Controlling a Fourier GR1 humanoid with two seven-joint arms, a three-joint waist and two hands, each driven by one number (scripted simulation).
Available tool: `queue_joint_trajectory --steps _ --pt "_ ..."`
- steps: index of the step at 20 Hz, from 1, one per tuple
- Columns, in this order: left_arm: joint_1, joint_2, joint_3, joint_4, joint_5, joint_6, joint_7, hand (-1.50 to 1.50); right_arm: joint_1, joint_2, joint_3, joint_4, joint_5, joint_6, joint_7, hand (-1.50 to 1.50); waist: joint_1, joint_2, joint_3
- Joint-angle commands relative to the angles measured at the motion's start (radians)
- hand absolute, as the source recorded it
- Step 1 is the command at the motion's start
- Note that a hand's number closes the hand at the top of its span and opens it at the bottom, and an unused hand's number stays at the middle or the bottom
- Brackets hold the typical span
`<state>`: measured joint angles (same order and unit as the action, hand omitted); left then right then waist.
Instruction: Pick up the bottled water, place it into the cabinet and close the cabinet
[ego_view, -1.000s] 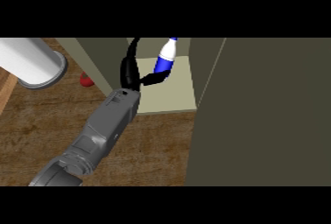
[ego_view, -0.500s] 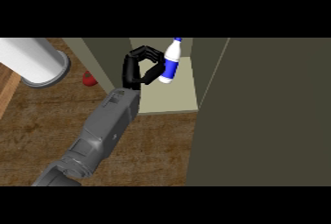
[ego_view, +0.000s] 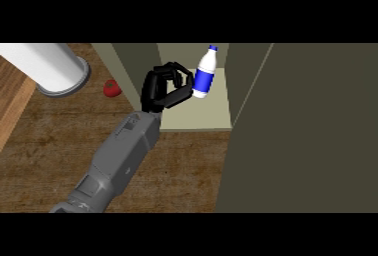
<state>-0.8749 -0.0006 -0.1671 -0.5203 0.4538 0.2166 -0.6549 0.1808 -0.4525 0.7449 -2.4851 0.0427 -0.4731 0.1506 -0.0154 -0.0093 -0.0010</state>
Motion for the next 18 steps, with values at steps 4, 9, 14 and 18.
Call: queue_joint_trajectory --steps 4,9,14,18 --pt "0.257 0.001 -0.108 -0.359 0.070 -0.030 0.092 1.50 0.023 -0.020 -0.011 -0.058 0.059 -0.023 0.029 -1.50 0.045 -0.013 0.001" --pt "0.447 0.041 -0.135 -0.617 0.058 -0.008 0.124 1.50 0.066 -0.071 -0.001 -0.077 0.047 0.004 -0.044 -1.50 0.036 -0.007 0.002" --pt "0.698 0.109 -0.236 -0.945 0.044 0.028 0.227 1.50 0.031 -0.106 0.016 -0.092 0.051 0.018 0.047 1.50 0.047 -0.009 0.001" --pt "0.842 0.165 -0.263 -1.126 0.040 0.029 0.241 1.50 -0.052 -0.120 0.032 -0.092 0.025 0.082 0.084 1.50 0.040 0.001 0.000"
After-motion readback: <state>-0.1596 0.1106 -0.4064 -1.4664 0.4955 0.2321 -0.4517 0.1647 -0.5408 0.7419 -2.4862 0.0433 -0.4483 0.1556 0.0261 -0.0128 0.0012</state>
